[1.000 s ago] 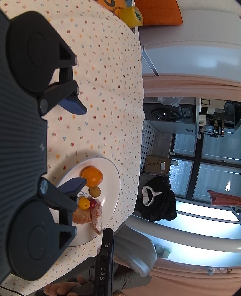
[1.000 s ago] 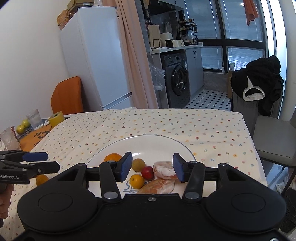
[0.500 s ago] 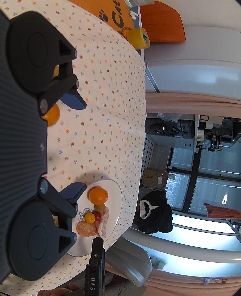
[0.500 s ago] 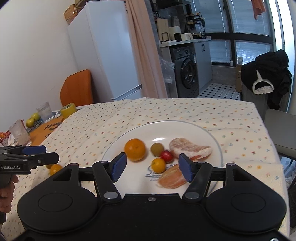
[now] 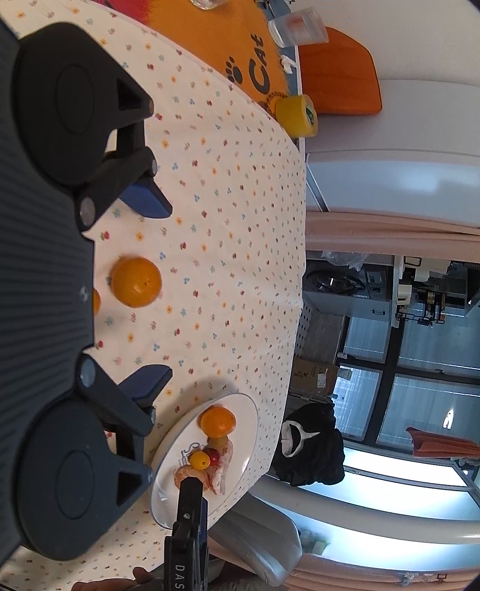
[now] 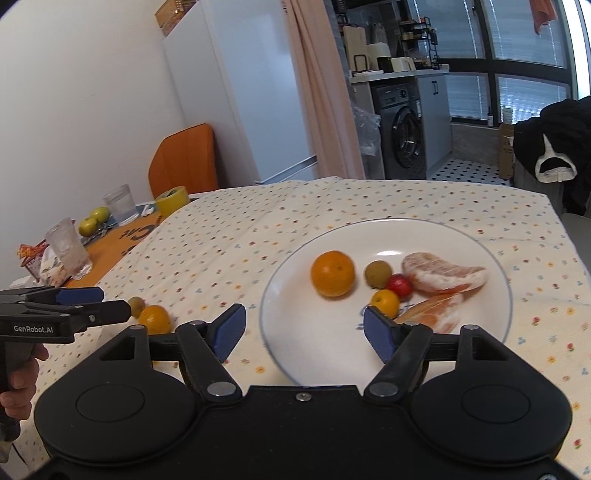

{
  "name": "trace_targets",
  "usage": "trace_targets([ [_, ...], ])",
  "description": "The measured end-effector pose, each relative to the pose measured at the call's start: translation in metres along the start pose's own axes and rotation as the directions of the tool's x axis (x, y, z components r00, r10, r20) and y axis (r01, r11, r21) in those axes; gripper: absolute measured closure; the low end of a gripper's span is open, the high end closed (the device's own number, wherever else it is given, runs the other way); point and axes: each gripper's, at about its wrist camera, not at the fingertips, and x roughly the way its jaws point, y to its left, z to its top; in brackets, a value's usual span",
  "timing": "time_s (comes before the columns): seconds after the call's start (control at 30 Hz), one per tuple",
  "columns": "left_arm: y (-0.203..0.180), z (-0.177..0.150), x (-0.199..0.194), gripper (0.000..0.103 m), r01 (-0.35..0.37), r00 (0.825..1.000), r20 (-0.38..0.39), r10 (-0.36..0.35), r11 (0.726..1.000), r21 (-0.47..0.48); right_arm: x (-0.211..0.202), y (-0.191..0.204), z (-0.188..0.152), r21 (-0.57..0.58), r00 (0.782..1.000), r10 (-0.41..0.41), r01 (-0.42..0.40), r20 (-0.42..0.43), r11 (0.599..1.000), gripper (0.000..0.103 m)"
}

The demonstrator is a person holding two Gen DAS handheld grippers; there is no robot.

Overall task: Organize fruits
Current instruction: 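Grasp a dark red plum with the right tool while left approaches a small orange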

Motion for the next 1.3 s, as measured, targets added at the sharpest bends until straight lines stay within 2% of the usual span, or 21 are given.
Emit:
trace_targets([
  [0.33, 0.013, -0.019, -0.014, 0.018, 0.004, 1.0, -0.03, -0.004, 1.0, -0.015, -0.007, 0.026, -0.01, -0.024, 0.999, 0.052, -0.052, -0.013, 0.998, 0.013],
  [0.57, 0.016, -0.03, -0.026, 0.013, 0.012, 1.0, -0.027, -0.012, 1.0, 0.01, -0.012, 0.04, -0.018, -0.04, 0.995, 0.097, -0.098, -0.023, 0.994, 0.0],
  [0.9, 0.018, -0.042, -0.033, 0.013, 0.002, 0.999, -0.047, -0.001, 1.0, 0.022, -0.012, 0.059, -0.03, -0.061, 0.991, 0.126, -0.129, -0.056, 0.99, 0.0],
  [1.03, 0.02, -0.046, -0.034, 0.013, -0.004, 0.998, -0.063, 0.005, 1.0, 0.018, -0.012, 0.063, -0.033, -0.062, 0.992, 0.117, -0.119, -0.042, 0.991, 0.002],
  [1.1, 0.023, -0.048, -0.036, 0.013, -0.009, 0.998, -0.059, 0.009, 1.0, 0.003, -0.01, 0.066, -0.033, -0.063, 0.99, 0.127, -0.131, -0.054, 0.989, 0.01],
  [1.3, 0.029, -0.051, -0.04, 0.014, -0.009, 0.999, -0.048, 0.008, 1.0, -0.021, -0.001, 0.084, -0.039, -0.108, 0.983, 0.151, -0.163, -0.107, 0.981, 0.025],
])
